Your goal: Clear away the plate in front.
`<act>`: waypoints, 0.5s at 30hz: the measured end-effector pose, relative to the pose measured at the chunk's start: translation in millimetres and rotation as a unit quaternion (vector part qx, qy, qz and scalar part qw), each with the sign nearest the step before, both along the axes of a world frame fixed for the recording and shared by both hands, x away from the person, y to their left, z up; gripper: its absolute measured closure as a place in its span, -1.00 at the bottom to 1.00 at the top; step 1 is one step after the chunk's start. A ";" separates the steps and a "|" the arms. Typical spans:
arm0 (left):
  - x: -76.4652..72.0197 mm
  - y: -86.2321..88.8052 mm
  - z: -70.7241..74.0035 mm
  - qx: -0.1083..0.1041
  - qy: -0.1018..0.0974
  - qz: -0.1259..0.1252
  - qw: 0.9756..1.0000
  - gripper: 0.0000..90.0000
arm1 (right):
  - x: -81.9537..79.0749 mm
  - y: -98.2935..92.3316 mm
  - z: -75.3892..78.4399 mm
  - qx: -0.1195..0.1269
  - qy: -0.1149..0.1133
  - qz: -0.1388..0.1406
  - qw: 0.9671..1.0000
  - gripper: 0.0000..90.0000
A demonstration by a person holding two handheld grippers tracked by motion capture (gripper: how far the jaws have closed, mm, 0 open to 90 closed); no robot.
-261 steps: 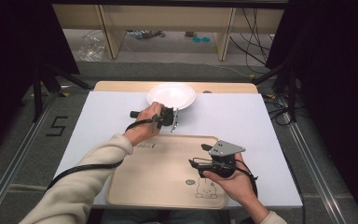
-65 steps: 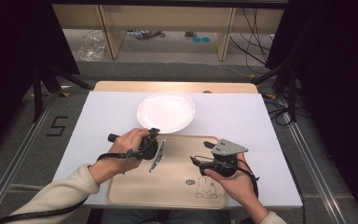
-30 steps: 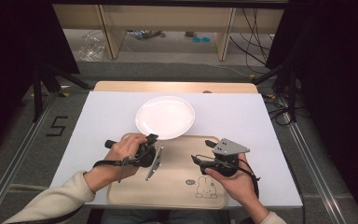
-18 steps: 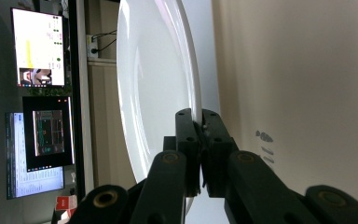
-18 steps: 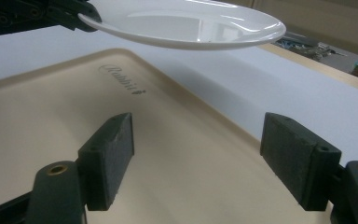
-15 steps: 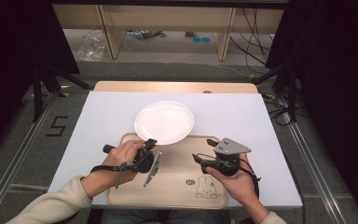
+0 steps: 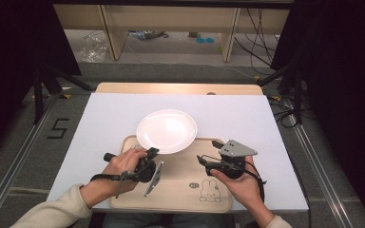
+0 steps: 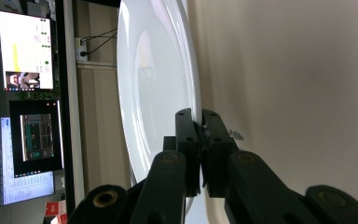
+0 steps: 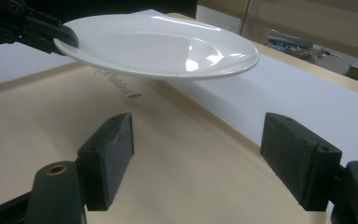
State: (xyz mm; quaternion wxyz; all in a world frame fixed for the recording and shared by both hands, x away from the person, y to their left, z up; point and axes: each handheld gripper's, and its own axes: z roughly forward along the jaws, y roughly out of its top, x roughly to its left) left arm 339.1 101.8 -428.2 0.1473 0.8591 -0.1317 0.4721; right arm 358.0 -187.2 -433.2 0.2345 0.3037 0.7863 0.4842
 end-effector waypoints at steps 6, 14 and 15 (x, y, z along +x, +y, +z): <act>-6.0 -0.7 -3.0 0.003 0.008 -0.005 1.000 0.94 | 0.3 -0.6 -0.1 0.001 -0.002 -0.003 1.000 -0.40; -11.3 -1.4 -7.7 0.003 0.018 -0.009 1.000 0.94 | 0.5 -0.9 -0.1 0.003 0.000 -0.005 1.000 -0.40; -12.0 -1.7 -8.0 0.003 0.020 -0.009 1.000 0.94 | 0.5 -0.9 -0.1 0.003 0.000 -0.005 1.000 -0.40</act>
